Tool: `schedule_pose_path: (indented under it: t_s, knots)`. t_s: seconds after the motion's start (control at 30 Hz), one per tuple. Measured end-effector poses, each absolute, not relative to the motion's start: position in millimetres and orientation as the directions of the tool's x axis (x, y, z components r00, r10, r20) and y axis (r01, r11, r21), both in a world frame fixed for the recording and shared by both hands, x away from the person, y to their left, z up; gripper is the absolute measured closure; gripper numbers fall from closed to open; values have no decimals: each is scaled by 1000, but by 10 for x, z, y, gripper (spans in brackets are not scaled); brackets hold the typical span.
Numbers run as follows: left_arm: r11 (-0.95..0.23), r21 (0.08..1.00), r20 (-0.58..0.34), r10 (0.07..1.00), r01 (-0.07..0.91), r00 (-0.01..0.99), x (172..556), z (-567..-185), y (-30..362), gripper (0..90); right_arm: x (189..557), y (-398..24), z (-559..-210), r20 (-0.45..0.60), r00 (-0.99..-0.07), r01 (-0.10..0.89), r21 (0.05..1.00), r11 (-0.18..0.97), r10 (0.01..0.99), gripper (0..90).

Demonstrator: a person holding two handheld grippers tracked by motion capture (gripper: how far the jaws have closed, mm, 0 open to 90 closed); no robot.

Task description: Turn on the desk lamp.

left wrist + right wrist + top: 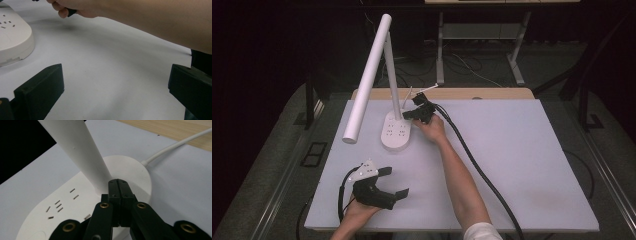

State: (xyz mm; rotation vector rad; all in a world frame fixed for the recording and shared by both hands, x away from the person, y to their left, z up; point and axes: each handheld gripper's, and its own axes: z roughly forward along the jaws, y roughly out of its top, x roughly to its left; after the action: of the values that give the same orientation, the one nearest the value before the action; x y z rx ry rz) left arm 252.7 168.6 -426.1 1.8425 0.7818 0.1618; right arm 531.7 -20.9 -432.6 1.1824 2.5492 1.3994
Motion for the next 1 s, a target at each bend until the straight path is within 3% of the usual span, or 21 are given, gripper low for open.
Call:
schedule_pose_path:
  t_s: [0.4, 0.73, 1.0]
  knots:
    - [-220, 874, -239, 582, 433, 777, 2526, -4258, 1690, 0, 5313, -207, -4338, 344, -701, 626, 717, 308, 625, 900]
    - [-223, 873, -242, 574, 433, 782, 2527, -4259, 1679, 0, 5337, -239, -4341, 413, -663, 671, 697, 251, 624, 898]
    - [-220, 874, -245, 572, 434, 783, 2531, -4261, 1682, 0, 5285, -286, -4254, 380, -693, 639, 716, 280, 613, 898]
